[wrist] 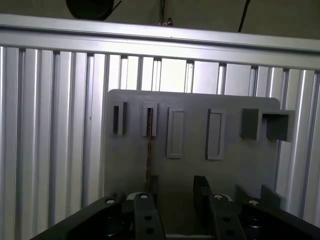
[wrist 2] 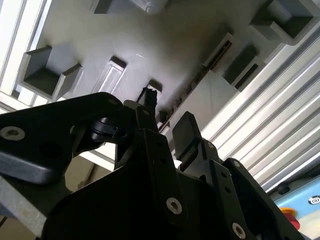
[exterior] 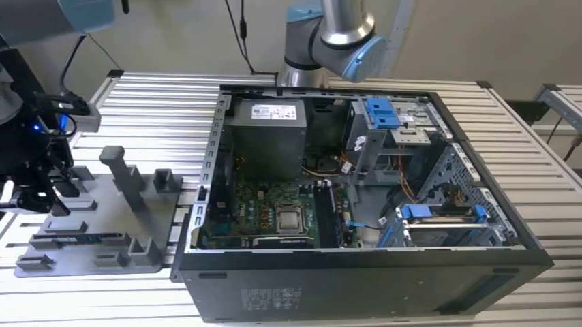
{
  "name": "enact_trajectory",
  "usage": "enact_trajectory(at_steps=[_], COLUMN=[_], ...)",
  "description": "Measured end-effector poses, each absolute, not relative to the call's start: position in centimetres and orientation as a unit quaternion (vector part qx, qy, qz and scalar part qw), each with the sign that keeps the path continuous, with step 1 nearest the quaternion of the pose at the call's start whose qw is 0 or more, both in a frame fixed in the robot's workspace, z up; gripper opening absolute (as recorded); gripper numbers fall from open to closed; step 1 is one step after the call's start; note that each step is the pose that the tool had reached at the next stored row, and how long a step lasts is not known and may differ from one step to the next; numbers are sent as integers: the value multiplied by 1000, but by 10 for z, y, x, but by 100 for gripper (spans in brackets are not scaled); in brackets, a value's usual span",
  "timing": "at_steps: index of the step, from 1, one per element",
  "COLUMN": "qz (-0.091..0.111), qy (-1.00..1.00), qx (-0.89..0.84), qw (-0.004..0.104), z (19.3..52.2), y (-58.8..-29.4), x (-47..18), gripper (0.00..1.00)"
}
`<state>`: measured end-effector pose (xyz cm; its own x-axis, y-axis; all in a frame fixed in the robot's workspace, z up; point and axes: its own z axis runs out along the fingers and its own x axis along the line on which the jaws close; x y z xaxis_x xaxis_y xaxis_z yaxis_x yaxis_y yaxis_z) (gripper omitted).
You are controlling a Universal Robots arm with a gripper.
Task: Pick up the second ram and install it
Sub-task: 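Pick up the second ram and move it above second insertion slot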
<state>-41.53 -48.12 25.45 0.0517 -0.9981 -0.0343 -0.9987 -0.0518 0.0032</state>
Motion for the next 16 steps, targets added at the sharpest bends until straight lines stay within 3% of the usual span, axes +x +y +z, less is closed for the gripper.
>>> enact_trajectory(at_steps=[16], qz=[14], qy=[688], qx=[-725], qw=[11], z=[229], y=[-498], x=[-416], gripper=[42])
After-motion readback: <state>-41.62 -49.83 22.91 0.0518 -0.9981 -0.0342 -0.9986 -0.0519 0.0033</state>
